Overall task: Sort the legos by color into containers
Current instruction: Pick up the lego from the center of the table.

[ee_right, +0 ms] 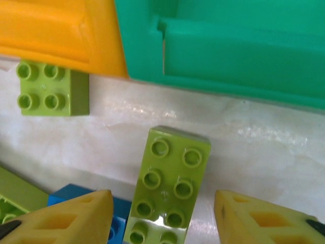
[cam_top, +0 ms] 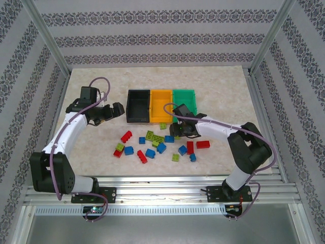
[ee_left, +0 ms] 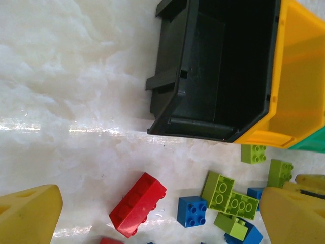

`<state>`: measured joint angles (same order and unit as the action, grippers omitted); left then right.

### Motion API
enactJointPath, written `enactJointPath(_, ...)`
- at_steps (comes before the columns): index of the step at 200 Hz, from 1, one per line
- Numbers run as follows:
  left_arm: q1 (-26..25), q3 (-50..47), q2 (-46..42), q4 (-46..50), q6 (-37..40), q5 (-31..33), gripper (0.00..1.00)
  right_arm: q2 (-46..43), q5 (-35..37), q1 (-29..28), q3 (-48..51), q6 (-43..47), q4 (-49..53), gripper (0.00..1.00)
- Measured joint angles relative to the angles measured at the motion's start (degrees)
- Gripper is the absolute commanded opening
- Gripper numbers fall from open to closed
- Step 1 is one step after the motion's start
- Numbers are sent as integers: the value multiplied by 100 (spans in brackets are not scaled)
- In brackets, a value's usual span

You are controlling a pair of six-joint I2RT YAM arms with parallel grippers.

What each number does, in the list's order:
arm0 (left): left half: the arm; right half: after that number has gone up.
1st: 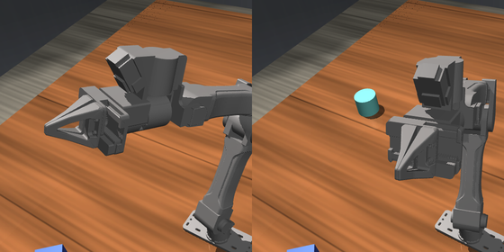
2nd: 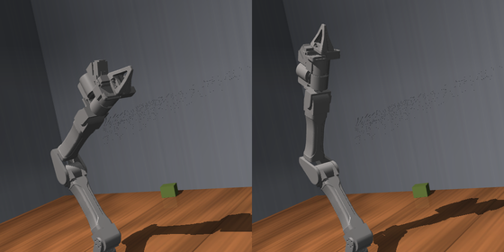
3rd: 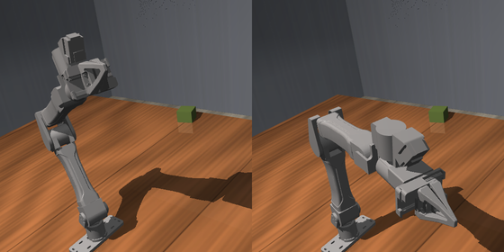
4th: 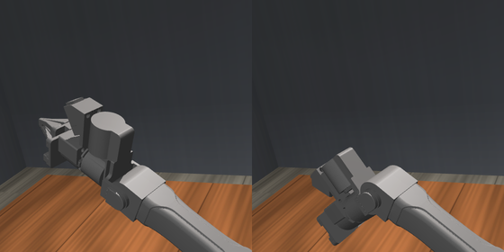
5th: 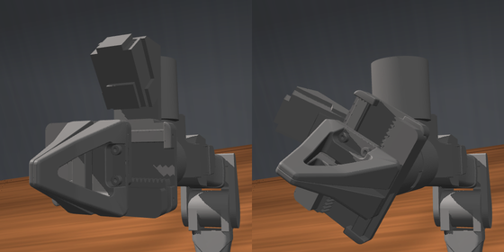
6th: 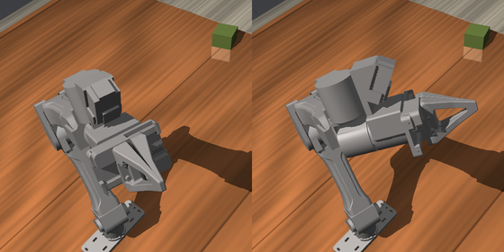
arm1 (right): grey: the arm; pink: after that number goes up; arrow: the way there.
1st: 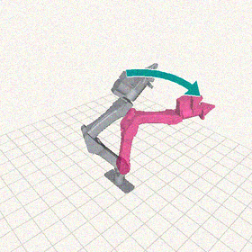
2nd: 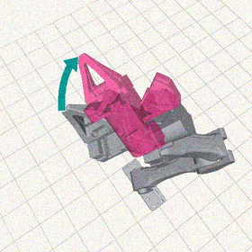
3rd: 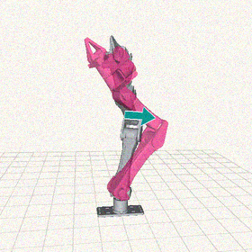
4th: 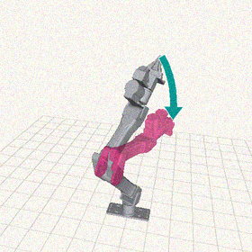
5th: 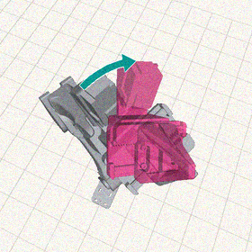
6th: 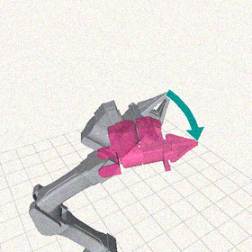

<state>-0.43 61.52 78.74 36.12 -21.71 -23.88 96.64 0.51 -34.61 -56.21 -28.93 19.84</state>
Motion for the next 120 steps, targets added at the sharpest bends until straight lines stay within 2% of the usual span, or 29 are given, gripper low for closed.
enactJointPath(24,0,0,7,9,79,-11,100,205,74,0,-15,-17,-22,47)
enactJointPath(52,0,-7,7,11,120,-37,100,295,160,-7,-15,-31,4,31)
enactJointPath(73,0,-46,7,11,142,-105,100,249,216,-17,-15,0,11,25)
enactJointPath(91,0,-87,7,11,146,-142,100,66,293,-17,-2,35,85,24)
enactJointPath(120,0,-92,7,11,184,-164,100,-750,404,37,-7,105,192,24)
